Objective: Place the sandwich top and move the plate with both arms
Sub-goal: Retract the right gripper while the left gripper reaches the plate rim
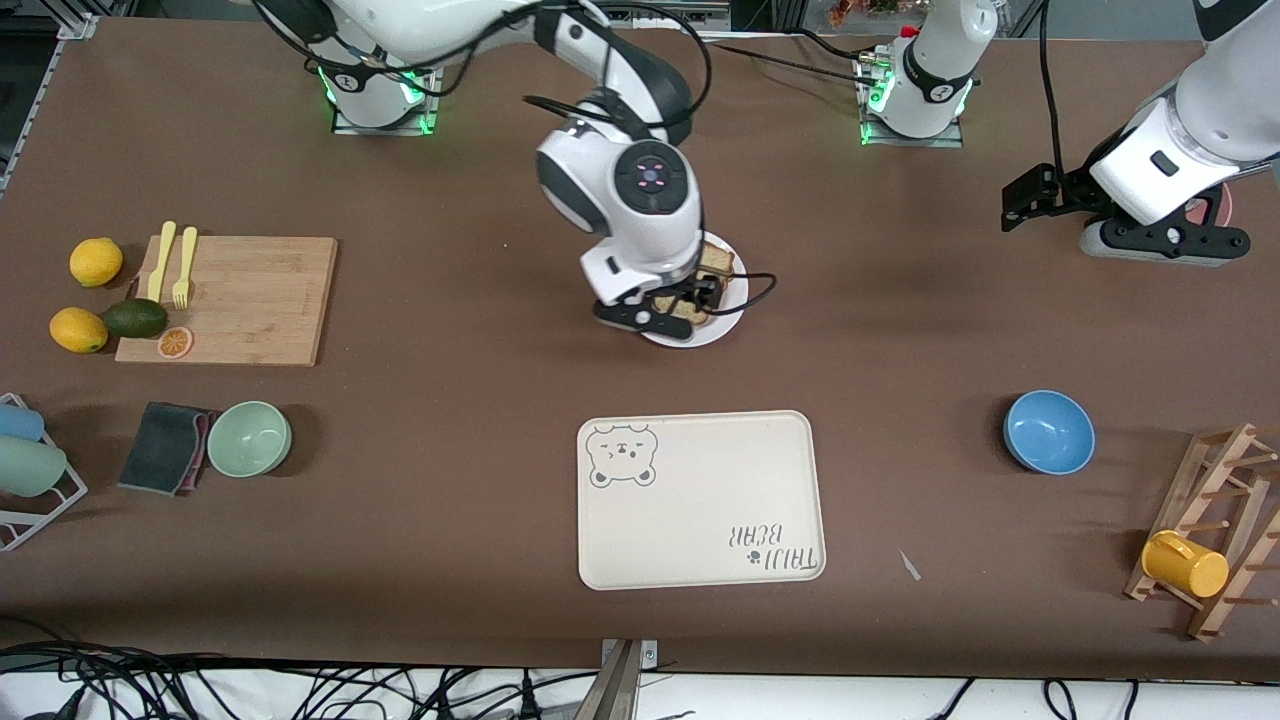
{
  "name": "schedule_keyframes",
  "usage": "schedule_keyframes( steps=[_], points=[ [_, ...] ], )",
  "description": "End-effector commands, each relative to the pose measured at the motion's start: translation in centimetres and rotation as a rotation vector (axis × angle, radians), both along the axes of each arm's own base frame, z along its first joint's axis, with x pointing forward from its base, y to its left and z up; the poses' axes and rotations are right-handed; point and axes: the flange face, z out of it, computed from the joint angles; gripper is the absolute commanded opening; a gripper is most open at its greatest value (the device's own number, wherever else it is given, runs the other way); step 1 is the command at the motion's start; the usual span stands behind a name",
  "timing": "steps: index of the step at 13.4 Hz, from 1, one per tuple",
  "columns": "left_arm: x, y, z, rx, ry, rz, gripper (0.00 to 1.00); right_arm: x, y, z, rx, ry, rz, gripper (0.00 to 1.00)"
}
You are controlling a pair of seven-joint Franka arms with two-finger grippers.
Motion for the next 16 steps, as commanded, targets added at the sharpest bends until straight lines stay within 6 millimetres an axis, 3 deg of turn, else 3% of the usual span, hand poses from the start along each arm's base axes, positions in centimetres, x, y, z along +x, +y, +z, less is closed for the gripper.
schedule_keyframes(
  steps=[1,3,5,7,9,11,12,16],
  points=[
    [0.3,0.1,0.5,-0.018,0.007,0.008,1.0,2.0,-5.7,2.2,-0.061,-0.041,0.007,1.0],
    [0.0,-0.1,0.2,-0.025,0.032,0.005,1.0,3.7,-9.8,3.4,-0.107,-0.062,0.004,1.0],
    [0.1,-0.7,-1.3,-0.027,0.091,-0.009,1.0,5.5,-13.3,5.2,-0.127,-0.079,-0.054,1.0],
    [0.8,-2.2,-4.0,-0.085,0.16,-0.018,1.0,7.3,-18.1,8.7,-0.074,-0.089,-0.073,1.0],
    [2.4,-3.9,-8.1,-0.213,0.253,0.005,1.0,7.0,-23.0,10.4,-0.061,-0.076,0.019,1.0],
    [3.5,-5.2,-11.7,-0.325,0.329,0.029,1.0,5.3,-26.4,11.5,-0.063,-0.071,0.049,1.0],
    [3.8,-6.0,-13.3,-0.397,0.372,0.049,1.0,5.0,-29.0,12.1,-0.063,-0.074,0.034,1.0],
    [4.7,-9.9,-19.4,-0.555,0.479,0.042,1.0,5.1,-37.6,14.9,-0.059,-0.062,0.166,1.0]
  ],
)
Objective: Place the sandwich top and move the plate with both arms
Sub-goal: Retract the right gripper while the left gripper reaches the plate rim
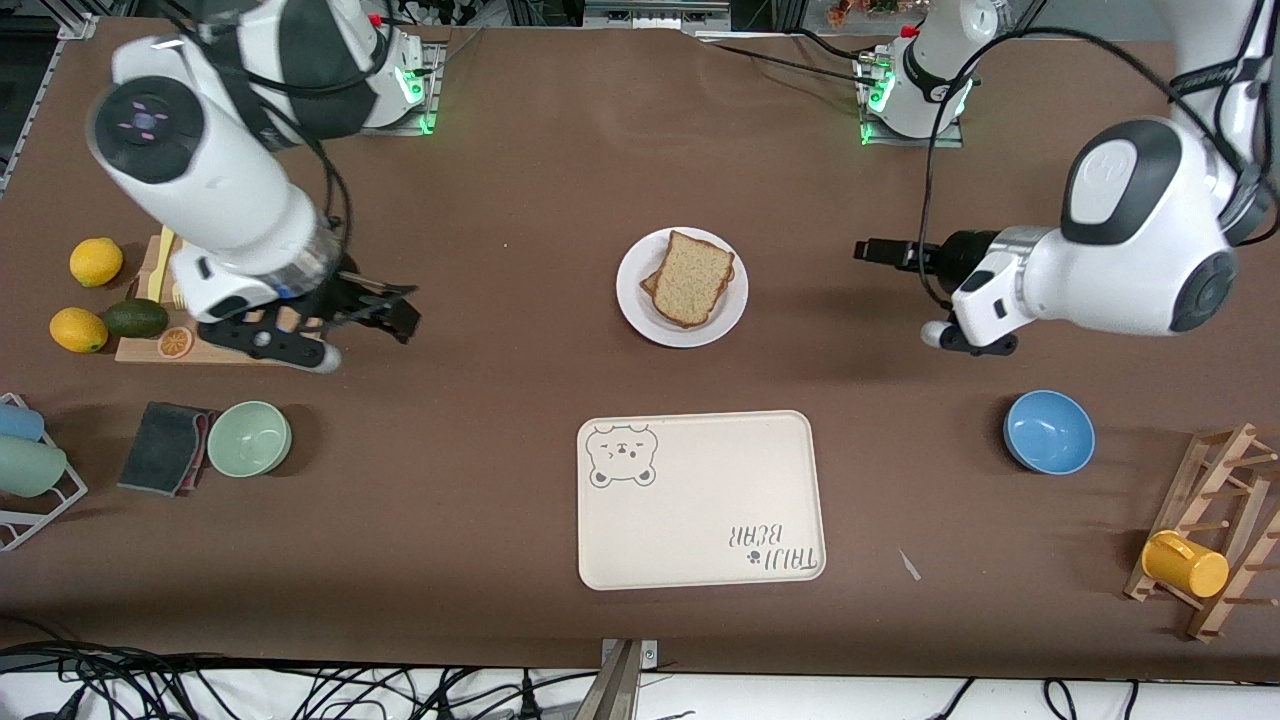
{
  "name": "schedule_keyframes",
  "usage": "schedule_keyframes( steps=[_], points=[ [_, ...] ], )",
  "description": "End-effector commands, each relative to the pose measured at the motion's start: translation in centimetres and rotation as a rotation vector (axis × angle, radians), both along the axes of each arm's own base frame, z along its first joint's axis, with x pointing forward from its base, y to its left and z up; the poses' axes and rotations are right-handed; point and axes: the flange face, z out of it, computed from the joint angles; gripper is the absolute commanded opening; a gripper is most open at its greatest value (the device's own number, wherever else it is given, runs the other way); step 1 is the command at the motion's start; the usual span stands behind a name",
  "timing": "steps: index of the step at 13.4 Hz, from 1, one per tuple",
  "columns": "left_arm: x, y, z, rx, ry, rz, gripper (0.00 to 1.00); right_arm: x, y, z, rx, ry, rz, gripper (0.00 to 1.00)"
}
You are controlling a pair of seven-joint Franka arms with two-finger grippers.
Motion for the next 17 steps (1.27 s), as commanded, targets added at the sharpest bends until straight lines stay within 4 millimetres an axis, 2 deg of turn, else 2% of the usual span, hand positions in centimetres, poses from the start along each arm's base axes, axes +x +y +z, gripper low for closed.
schedule_keyframes(
  steps=[1,3,5,7,9,10,12,17],
  points=[
    [0.6,-3.2,-2.7,-0.08,0.001,-0.042,1.0,-1.5,-5.8,2.3,0.023,0.012,0.104,1.0],
    [0.3,-3.3,-3.5,-0.099,-0.018,-0.067,1.0,-1.2,-11.4,3.4,0.049,-0.004,0.25,1.0],
    [0.5,-2.8,-4.3,-0.103,-0.032,-0.061,1.0,-1.5,-14.6,4.6,0.062,-0.022,0.324,1.0],
    [1.5,-2.9,-7.2,-0.083,-0.069,-0.016,1.0,-2.3,-15.8,5.4,0.065,-0.005,0.252,1.0],
    [2.8,-3.3,-10.2,-0.105,-0.09,0.059,1.0,-2.5,-17.7,5.0,0.074,0.007,0.118,1.0],
    [3.3,-3.5,-12.3,-0.147,-0.101,0.088,1.0,-3.2,-17.8,5.6,0.062,-0.012,0.083,1.0],
    [3.8,-3.8,-15.4,-0.237,-0.14,0.099,1.0,-3.3,-18.0,5.9,0.052,-0.013,0.072,1.0],
    [0.2,-3.6,-20.2,-0.36,-0.196,-0.031,0.98,-3.2,-18.2,5.6,0.008,-0.007,0.082,1.0]
  ],
)
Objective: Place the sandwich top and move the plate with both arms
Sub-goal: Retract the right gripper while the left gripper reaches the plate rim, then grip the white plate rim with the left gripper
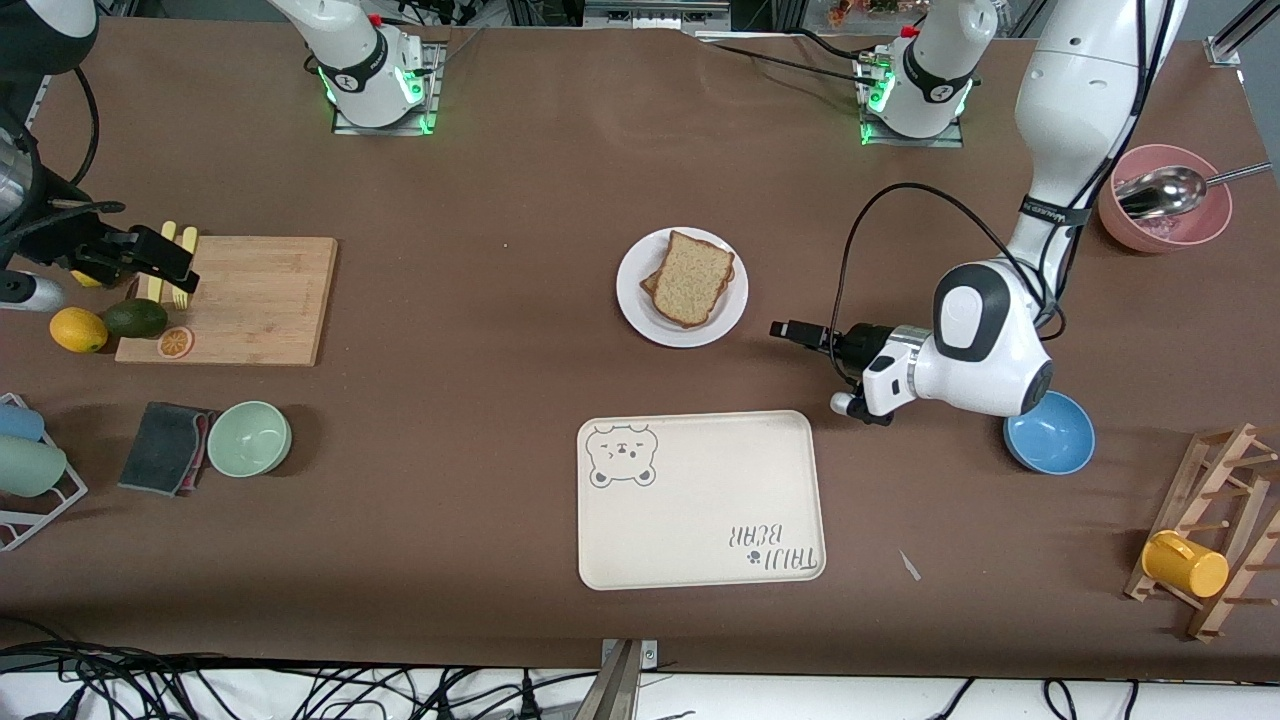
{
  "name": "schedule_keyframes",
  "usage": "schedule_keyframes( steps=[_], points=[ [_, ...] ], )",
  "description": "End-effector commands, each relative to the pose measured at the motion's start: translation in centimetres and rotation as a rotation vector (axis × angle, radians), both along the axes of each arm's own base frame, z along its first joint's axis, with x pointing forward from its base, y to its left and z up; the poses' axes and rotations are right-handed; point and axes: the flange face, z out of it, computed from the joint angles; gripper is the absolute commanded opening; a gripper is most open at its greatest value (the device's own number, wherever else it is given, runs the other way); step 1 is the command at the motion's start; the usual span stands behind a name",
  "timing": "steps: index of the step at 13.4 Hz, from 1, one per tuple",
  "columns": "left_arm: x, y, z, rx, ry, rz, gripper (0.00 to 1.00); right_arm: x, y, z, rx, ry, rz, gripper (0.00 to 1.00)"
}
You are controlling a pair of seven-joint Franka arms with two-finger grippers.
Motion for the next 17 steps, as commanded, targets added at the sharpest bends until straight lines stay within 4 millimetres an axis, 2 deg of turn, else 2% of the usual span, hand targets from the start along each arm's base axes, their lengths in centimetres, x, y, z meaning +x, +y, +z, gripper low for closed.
schedule_keyframes(
  steps=[1,3,6,10,11,12,13,16,17],
  points=[
    [-2.3,-0.1,-1.7,-0.068,-0.026,-0.009,0.98,-1.0,-0.2,0.6,-0.018,-0.012,-0.012,1.0],
    [-4.2,-1.4,-3.5,-0.038,-0.068,-0.014,0.98,-1.7,0.0,1.0,-0.02,0.003,-0.011,1.0],
    [-5.5,-3.3,-5.2,-0.078,-0.076,0.051,0.98,-1.5,-0.4,0.5,-0.02,0.023,-0.024,1.0],
    [-7.4,-3.4,-8.5,-0.132,-0.108,0.035,0.89,-1.5,-0.3,0.5,-0.022,0.023,-0.012,1.0],
    [-7.5,-3.6,-8.7,-0.144,-0.101,0.055,0.84,-1.5,-0.3,0.5,-0.019,0.023,-0.011,1.0],
    [-7.7,-3.9,-8.8,-0.154,-0.114,0.042,0.74,-1.7,-0.1,0.9,-0.013,0.015,-0.01,1.0],
    [-7.7,-3.9,-8.9,-0.159,-0.119,0.038,0.67,-1.7,0.2,1.1,-0.014,0.014,-0.011,1.0],
    [-7.9,-3.8,-9.2,-0.172,-0.143,0.014,0.45,-1.3,0.5,0.4,-0.011,0.018,-0.004,1.0],
    [-8.0,-3.7,-9.3,-0.174,-0.146,0.011,0.41,-1.3,0.8,0.0,-0.014,0.03,0.007,1.0]
  ],
)
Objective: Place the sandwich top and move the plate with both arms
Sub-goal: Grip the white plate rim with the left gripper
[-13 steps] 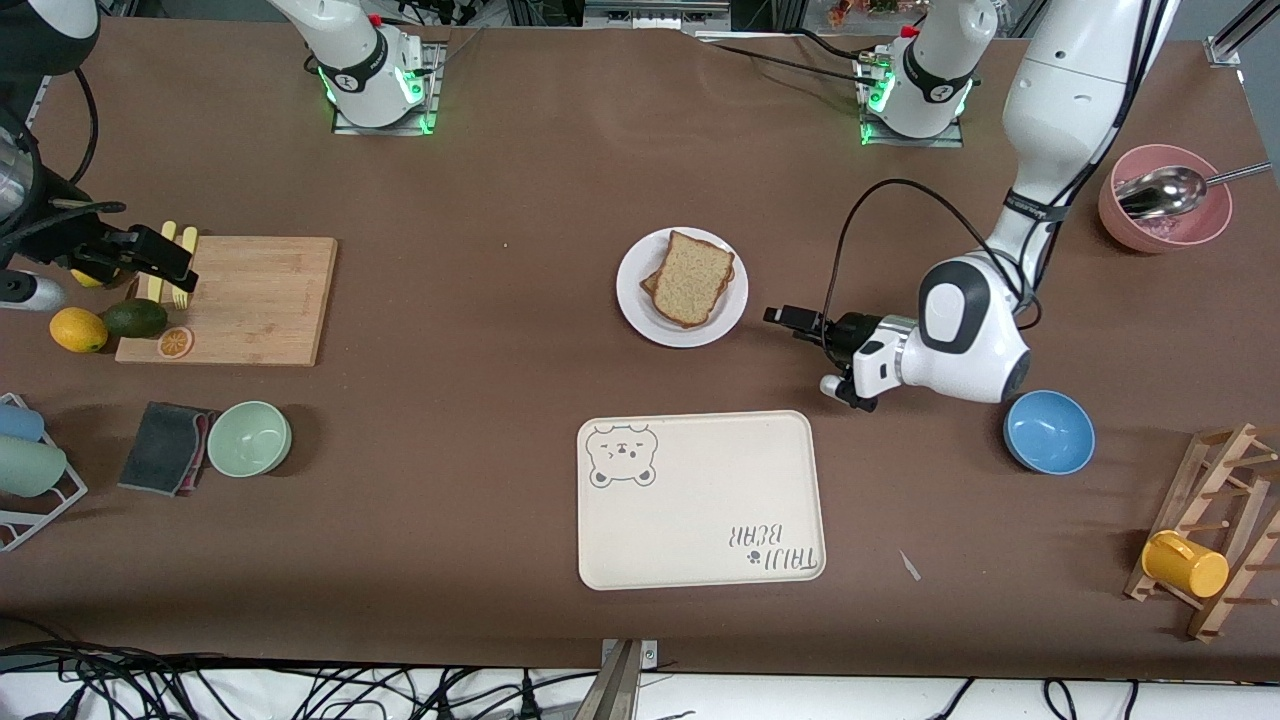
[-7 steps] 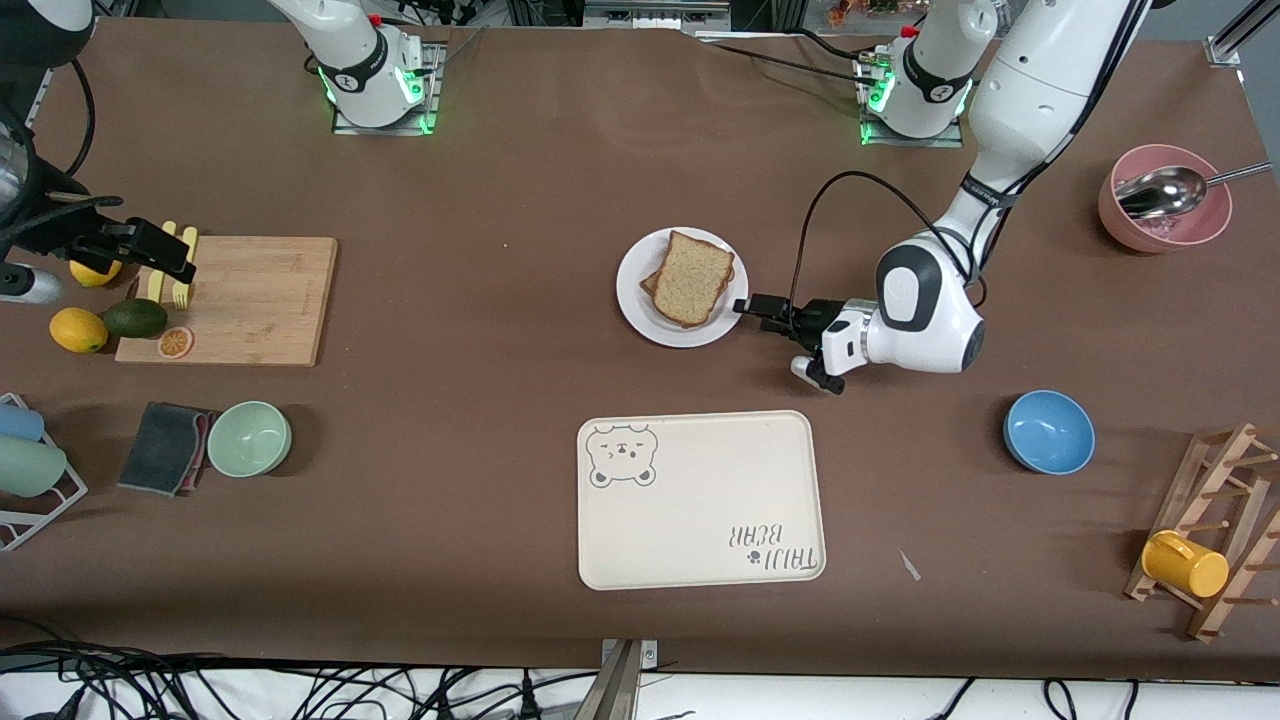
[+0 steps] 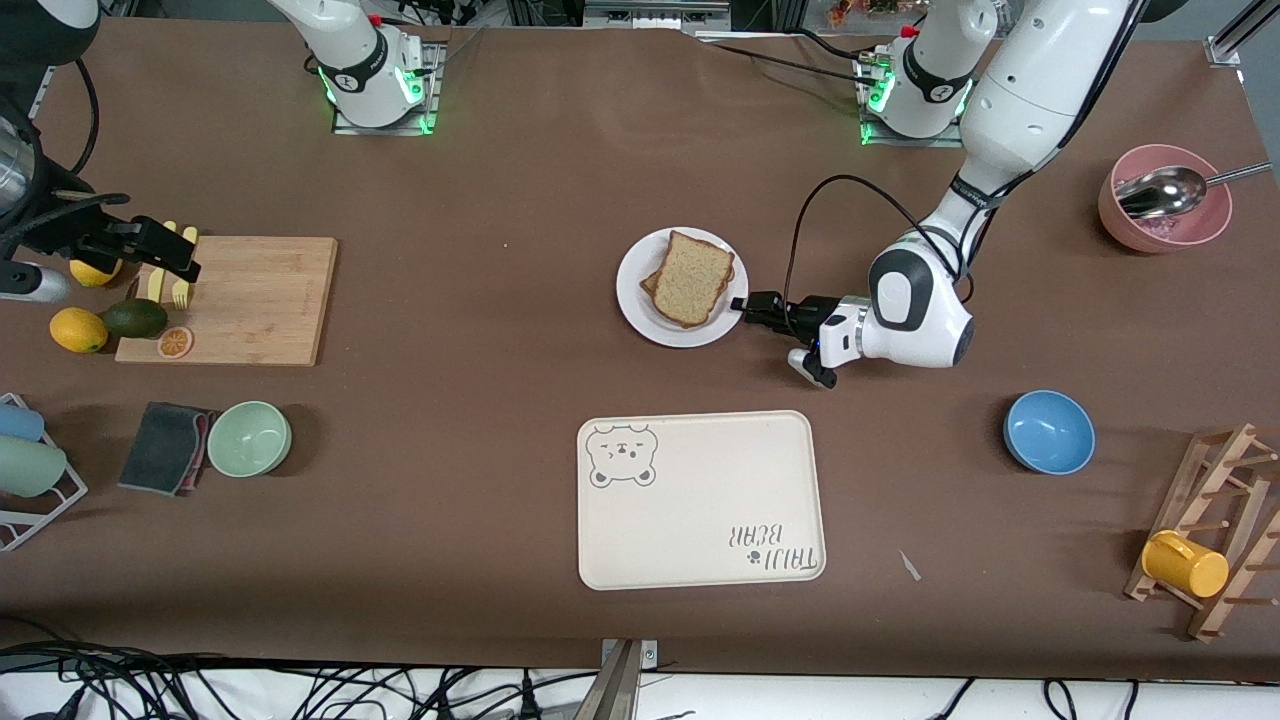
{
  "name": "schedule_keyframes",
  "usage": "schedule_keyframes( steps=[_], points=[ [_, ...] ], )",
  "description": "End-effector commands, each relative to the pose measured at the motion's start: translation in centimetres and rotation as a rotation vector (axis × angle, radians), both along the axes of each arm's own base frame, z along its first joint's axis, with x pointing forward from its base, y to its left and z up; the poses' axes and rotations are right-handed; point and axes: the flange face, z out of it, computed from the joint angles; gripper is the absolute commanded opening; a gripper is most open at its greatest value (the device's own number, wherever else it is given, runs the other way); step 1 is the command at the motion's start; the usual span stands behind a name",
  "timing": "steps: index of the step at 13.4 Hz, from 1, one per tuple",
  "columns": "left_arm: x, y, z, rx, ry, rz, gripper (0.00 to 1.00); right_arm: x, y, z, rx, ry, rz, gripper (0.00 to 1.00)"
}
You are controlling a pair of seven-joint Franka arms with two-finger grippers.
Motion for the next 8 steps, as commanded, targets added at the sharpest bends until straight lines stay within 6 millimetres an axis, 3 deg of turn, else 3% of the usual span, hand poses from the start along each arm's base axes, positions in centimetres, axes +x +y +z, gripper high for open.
schedule_keyframes(
  steps=[1,5,8],
  points=[
    [-0.3,-0.1,-0.2,-0.025,-0.031,0.003,0.38,-0.7,0.5,-0.4,-0.009,0.02,0.022,1.0],
    [-0.6,-0.7,-0.3,-0.033,-0.048,-0.022,0.3,-0.8,0.2,-0.2,-0.01,0.025,0.05,1.0],
    [-1.0,-1.0,-1.4,-0.033,-0.032,-0.028,0.25,-0.6,2.0,-0.6,-0.015,0.029,0.09,1.0]
  ],
)
